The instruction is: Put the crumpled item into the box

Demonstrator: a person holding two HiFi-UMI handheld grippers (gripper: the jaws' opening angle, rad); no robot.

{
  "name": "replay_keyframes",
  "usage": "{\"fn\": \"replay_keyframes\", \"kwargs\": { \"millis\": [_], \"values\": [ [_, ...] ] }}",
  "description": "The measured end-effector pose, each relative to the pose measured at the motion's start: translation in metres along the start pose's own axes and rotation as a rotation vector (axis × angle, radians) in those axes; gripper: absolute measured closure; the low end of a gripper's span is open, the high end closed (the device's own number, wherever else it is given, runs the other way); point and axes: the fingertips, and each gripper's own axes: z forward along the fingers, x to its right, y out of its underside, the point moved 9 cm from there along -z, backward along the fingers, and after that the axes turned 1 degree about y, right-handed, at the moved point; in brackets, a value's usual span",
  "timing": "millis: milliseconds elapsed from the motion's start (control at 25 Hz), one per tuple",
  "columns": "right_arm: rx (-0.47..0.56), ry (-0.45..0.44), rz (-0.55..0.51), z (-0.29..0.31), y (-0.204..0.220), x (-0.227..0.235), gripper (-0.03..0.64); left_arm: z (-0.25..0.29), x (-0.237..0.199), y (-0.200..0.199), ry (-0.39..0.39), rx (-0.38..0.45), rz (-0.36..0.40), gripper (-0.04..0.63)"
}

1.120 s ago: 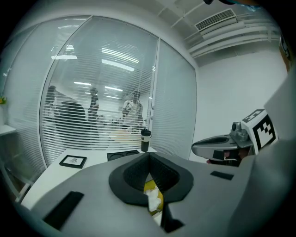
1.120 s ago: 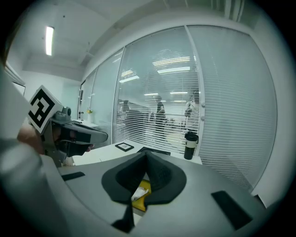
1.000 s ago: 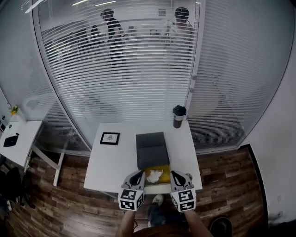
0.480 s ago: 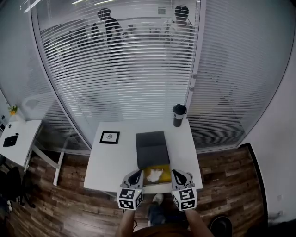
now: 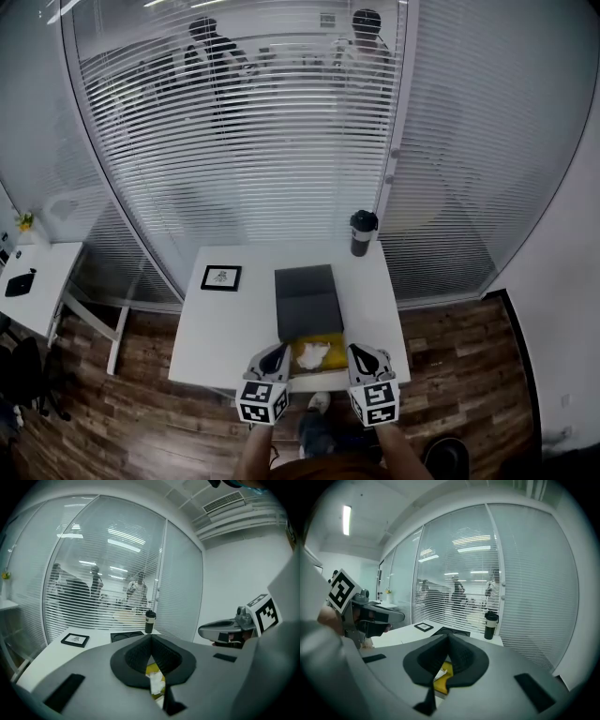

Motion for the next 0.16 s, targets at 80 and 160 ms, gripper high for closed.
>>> {"fn": "replay_keyframes", "kwargs": {
  "millis": [80, 160],
  "values": [
    [-0.002, -0.008, 0.001, -0.0003, 0.0013, -0.0017, 0.604, -0.0005, -0.0002, 0.0016, 0.004, -0.004, -0.007, 0.571],
    [-0.003, -0.016, 0.005, -0.0009, 0.003, -0.0038, 0.604, -0.0014, -0.0002, 0.0036, 0.006, -0.008, -0.014, 0.571]
  ]
}}
